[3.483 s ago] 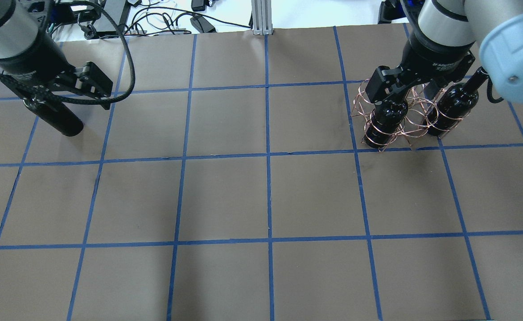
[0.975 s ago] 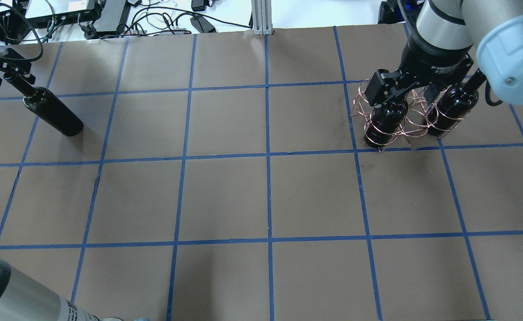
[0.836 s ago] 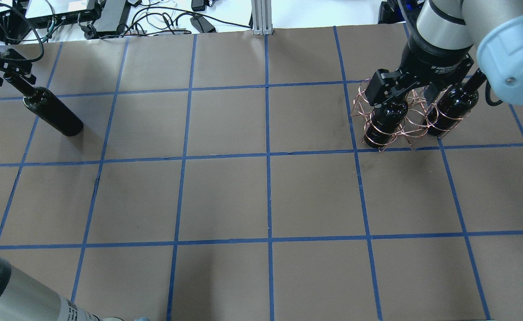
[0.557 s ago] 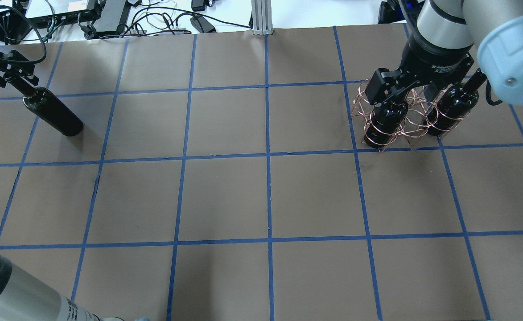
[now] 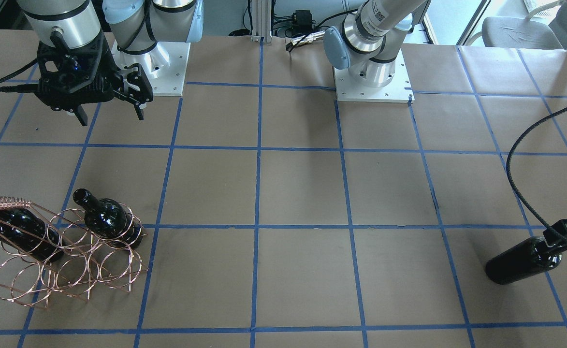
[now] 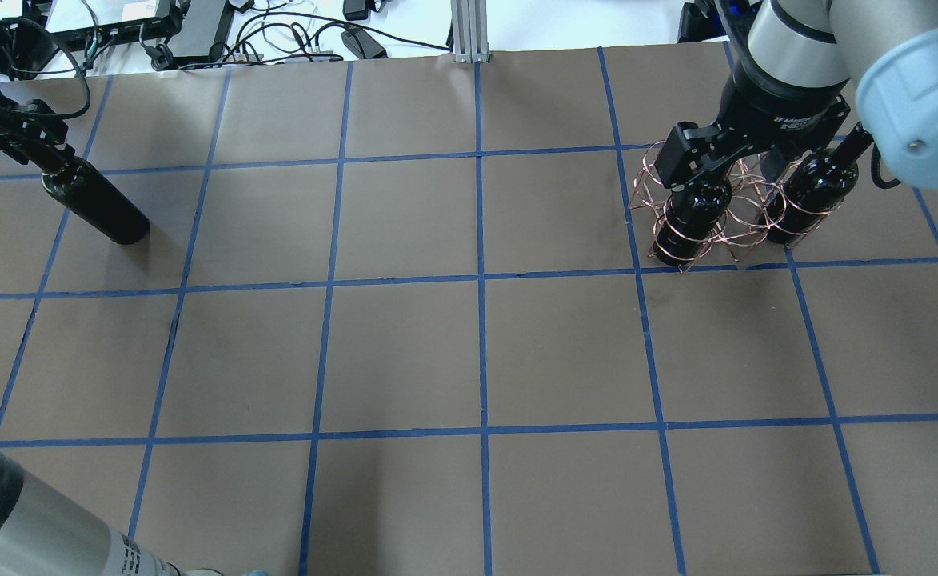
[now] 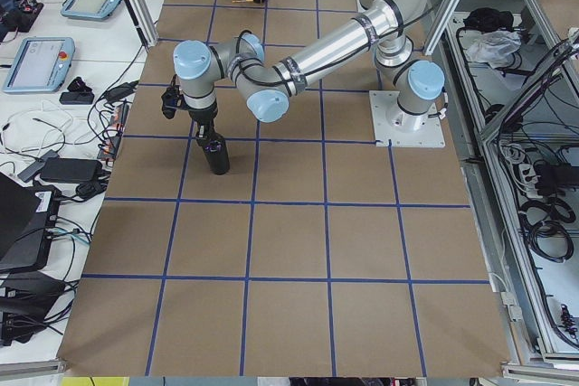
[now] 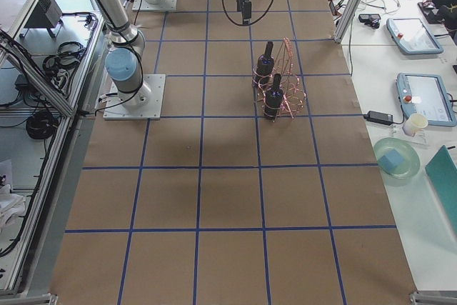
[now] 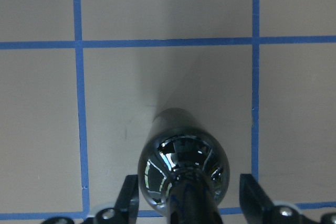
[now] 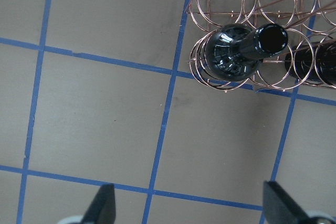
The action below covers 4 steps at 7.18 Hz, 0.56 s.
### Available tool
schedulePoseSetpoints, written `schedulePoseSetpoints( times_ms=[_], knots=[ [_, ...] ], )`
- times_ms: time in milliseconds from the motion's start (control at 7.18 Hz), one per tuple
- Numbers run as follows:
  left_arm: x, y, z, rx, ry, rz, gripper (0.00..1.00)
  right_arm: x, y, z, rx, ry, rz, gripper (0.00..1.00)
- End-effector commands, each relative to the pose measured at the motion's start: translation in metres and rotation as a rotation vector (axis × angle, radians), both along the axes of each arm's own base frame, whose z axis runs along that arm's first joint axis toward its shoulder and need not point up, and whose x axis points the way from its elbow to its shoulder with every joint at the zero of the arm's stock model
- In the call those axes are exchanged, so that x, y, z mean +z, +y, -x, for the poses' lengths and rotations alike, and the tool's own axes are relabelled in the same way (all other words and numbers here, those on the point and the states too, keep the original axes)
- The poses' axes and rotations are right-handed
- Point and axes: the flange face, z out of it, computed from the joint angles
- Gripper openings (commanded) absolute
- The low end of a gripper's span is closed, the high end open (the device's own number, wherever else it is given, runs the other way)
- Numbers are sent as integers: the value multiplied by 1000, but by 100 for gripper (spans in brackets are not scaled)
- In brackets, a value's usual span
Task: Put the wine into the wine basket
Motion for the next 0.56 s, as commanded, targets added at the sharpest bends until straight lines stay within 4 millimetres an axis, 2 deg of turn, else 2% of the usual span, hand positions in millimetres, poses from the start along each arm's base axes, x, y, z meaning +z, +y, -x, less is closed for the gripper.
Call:
schedulePoseSetpoints(
  times_ms=[0, 279, 418],
  knots=[
    [5, 5, 4, -3, 0, -22, 66, 0, 0, 0, 1, 1, -1, 100],
    [9, 5, 4, -6, -5, -16, 63, 0, 0, 0, -1, -1, -3, 100],
    [10, 5, 4, -7, -10, -11, 55, 0, 0, 0, -1, -1, -3, 100]
  ],
)
